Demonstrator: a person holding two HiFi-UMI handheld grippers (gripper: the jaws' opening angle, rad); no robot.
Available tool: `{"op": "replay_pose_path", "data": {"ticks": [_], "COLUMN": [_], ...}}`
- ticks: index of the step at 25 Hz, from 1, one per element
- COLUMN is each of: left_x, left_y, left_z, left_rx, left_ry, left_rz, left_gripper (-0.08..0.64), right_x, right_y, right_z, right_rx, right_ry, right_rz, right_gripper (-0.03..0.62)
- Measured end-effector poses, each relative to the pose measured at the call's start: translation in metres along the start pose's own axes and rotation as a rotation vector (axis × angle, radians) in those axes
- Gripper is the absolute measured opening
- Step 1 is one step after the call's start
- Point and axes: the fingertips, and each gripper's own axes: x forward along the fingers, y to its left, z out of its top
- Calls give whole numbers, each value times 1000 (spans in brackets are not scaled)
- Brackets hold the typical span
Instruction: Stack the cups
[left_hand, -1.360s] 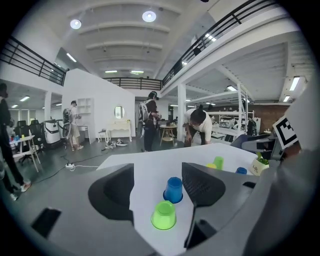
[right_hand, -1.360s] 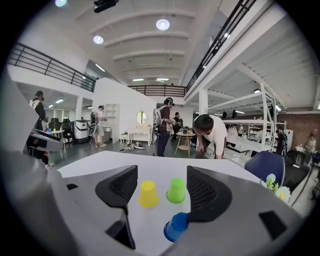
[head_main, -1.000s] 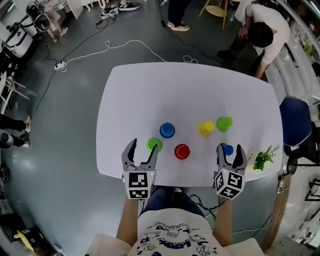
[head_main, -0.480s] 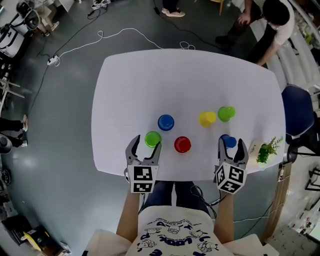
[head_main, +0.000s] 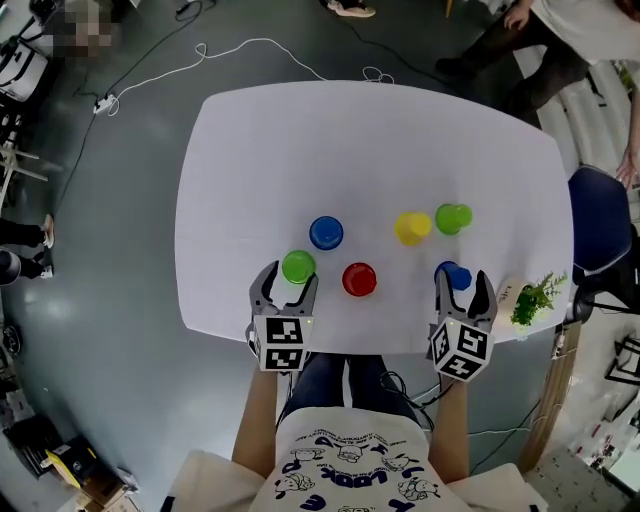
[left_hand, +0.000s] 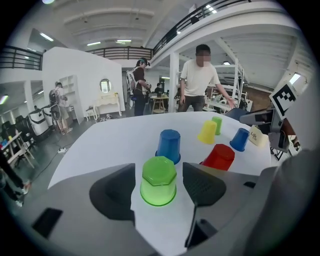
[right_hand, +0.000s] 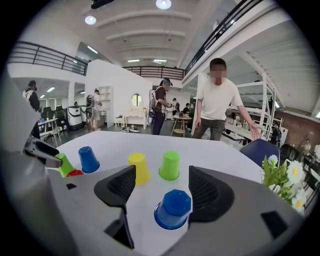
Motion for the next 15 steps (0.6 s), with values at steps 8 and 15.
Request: {"op": "replay_pose_path", "data": {"ticks": [8,15], "left_x": [6,6], "left_y": [2,2], "left_z": [0,0], "left_rx": [-11,-5], "left_ry": [-1,-12], "left_rz": [39,44], "left_gripper": [244,225], "right_x": [6,8], "right_y": [-8,-13], "right_z": [-12,-18], "right_rx": [1,15], "right_ry": [25,31], "right_rz": [4,0], "right_gripper": [351,353]}}
